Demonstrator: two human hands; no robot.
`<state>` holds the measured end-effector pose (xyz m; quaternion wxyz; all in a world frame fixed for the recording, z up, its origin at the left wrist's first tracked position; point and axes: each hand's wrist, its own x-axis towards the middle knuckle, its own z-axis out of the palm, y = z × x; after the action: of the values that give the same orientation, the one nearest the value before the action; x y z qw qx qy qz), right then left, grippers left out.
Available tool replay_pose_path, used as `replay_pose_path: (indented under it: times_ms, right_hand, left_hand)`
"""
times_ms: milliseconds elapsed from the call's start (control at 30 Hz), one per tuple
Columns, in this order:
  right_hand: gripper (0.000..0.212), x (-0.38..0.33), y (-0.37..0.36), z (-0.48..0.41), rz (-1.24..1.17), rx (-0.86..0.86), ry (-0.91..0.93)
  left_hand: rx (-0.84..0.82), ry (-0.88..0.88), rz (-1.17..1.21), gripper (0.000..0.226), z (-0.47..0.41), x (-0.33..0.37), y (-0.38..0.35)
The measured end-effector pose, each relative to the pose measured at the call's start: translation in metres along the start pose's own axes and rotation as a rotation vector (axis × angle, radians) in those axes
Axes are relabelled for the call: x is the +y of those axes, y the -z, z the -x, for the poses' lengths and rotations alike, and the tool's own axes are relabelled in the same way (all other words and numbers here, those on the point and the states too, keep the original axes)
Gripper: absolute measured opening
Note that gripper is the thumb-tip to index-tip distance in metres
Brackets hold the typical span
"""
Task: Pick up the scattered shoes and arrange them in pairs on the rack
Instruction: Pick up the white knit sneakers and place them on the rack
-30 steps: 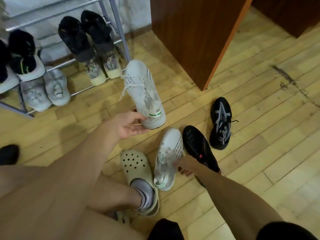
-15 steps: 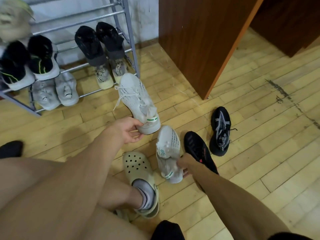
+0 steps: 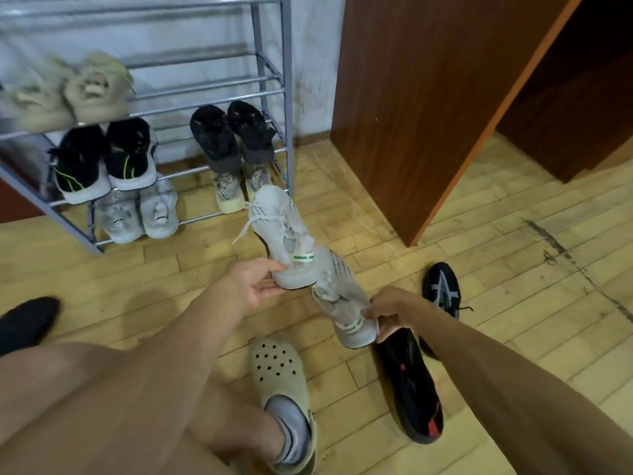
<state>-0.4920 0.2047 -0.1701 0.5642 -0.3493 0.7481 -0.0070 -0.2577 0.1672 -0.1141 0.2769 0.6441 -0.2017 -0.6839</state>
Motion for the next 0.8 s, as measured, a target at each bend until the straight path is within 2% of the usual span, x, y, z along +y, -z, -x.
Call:
replay_pose_path:
  times_ms: [133, 233, 367, 433, 500, 633, 800]
  right_hand:
    - [0.032, -0.057, 0.023, 0.009, -0.056, 0.078, 0.210]
    - [0.033, -0.102, 0.033, 0.018, -0.112, 0.104, 0.318]
    - [0.021, -0.152, 0.042, 0.022, -0.179, 0.108, 0.419]
    - [0.018, -0.175, 0.046, 0.018, -0.192, 0.138, 0.472]
    - [0.016, -0.199, 0.050, 0.014, -0.207, 0.154, 0.517]
    - [0.011, -0.245, 0.060, 0.003, -0.250, 0.128, 0.570]
    - [0.026, -0.304, 0.074, -0.007, -0.318, 0.113, 0.594]
  left_hand:
    - [0.016, -0.096, -0.033, 0.009, 0.003, 0.034, 0.015]
    - [0.034, -0.174, -0.052, 0.018, 0.005, 0.062, 0.030]
    - [0.082, -0.292, -0.062, 0.027, 0.001, 0.105, 0.051]
    - [0.110, -0.334, -0.080, 0.024, -0.005, 0.126, 0.062]
    - [0.132, -0.370, -0.078, 0.026, -0.012, 0.145, 0.072]
    - [0.182, -0.417, -0.032, 0.045, -0.032, 0.182, 0.086]
    - [0.194, -0.429, -0.038, 0.048, -0.064, 0.231, 0.096]
